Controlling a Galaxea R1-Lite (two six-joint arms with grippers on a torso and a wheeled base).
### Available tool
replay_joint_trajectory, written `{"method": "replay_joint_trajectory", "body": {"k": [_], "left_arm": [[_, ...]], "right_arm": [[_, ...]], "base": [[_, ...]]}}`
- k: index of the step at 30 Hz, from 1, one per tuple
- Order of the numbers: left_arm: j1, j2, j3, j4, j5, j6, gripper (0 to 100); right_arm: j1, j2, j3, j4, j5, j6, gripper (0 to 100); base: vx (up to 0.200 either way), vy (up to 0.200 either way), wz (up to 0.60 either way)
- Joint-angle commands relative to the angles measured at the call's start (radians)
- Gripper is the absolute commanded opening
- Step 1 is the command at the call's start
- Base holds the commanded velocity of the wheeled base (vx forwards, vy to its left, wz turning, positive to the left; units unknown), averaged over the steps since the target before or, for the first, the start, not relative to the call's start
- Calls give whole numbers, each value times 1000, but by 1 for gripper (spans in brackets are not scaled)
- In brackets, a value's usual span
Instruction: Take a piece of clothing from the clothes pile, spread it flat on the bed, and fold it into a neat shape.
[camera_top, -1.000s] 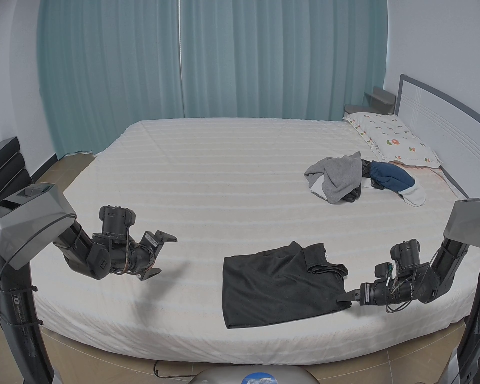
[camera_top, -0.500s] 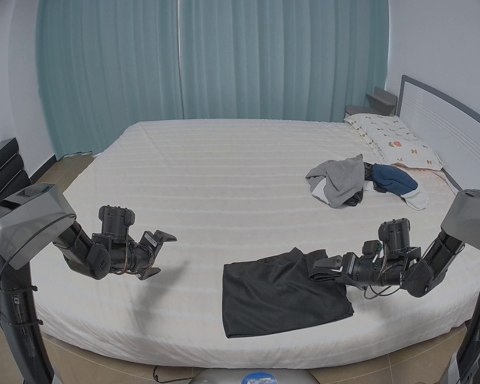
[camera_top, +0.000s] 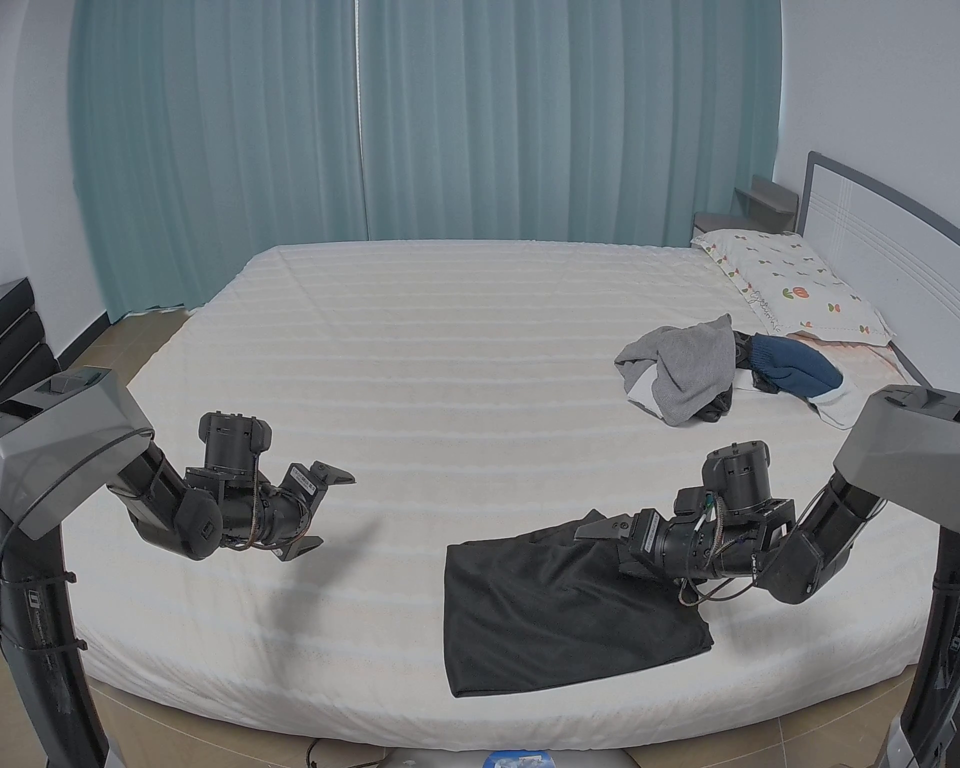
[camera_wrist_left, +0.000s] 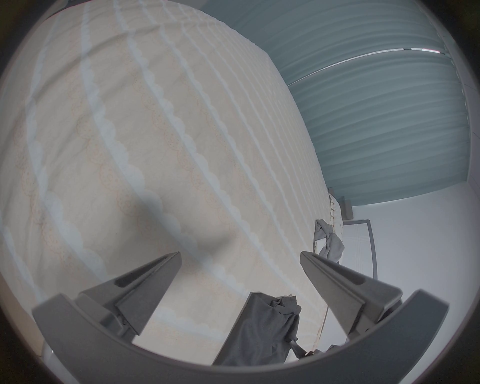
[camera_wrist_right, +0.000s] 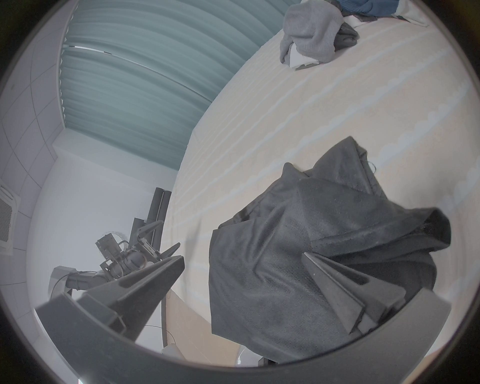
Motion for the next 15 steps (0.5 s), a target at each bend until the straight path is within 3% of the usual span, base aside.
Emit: {"method": "replay_joint_trajectory", "body": {"k": [1,6,8,9,15], "left_arm": [[0,2,-1,-1,0,0,100],[0,2,-1,-1,0,0,100],[0,2,-1,-1,0,0,100],[0,2,-1,-1,0,0,100],[-2,2,-3,1,0,0,100]], "right_arm": [[1,69,-41,-1,-51,-3,100],[-27,86,-92,-3,-136,-1,100],[-28,86,-93,-3,-141,-3,100],[-54,88,-115,-13,-195,-3,100],[-119,106,-118,-61,-215,-12,100]], "base": [[0,0,0],[0,0,0],[0,0,0],[0,0,0],[0,0,0]]}}
